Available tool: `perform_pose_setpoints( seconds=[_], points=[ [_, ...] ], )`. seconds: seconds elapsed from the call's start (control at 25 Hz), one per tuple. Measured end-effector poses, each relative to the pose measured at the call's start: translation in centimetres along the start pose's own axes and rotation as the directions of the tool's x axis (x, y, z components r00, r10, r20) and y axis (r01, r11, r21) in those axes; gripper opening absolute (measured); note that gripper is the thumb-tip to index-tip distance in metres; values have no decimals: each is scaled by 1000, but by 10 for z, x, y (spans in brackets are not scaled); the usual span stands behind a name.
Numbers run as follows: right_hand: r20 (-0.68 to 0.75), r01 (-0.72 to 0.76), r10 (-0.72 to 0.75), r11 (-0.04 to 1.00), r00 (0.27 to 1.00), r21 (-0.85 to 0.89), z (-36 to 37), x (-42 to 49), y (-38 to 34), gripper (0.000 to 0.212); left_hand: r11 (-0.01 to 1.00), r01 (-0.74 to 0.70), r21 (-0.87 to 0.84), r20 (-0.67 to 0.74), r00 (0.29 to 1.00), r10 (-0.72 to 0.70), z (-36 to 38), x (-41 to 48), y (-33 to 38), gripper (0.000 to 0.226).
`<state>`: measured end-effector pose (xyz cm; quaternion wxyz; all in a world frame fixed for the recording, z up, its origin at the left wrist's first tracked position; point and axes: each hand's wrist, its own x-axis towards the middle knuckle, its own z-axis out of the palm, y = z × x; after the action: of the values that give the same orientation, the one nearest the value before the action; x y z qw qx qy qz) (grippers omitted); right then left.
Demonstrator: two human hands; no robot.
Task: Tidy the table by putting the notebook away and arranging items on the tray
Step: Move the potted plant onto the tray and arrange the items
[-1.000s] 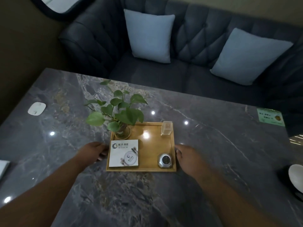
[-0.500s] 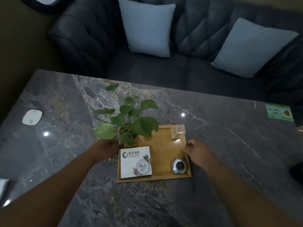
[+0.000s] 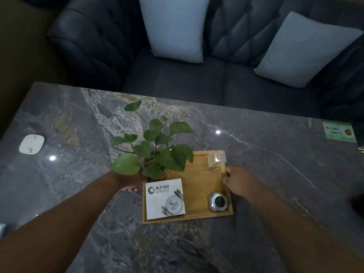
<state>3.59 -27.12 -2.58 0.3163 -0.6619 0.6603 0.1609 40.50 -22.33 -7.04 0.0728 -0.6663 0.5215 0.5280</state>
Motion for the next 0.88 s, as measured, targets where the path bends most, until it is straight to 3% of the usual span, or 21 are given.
perform_pose_setpoints(
  seconds=[0.36,0.48,0.68,0.8,0.88],
  points=[
    [-65,39,-39,999,997,-4,-2,-2,-12,24,980,-170,-103,-104,982,160,2,-6,-14,25],
    [-64,85,-88,995,994,-48,-10,-3,-27,26,982,-144,-125,-116,985,130,-2,-19,-25,38],
    [-28,151,-157,978,987,-145,-17,1,-70,28,957,-180,-228,-188,972,138,-15,-49,-52,29],
    [4,225,-227,962,974,-157,-20,8,-104,22,930,-139,-341,-240,969,56,-25,-68,-72,29],
    [14,263,-266,942,964,-211,-21,14,-128,18,918,-164,-361,-317,947,45,-33,-78,-86,15]
  ],
)
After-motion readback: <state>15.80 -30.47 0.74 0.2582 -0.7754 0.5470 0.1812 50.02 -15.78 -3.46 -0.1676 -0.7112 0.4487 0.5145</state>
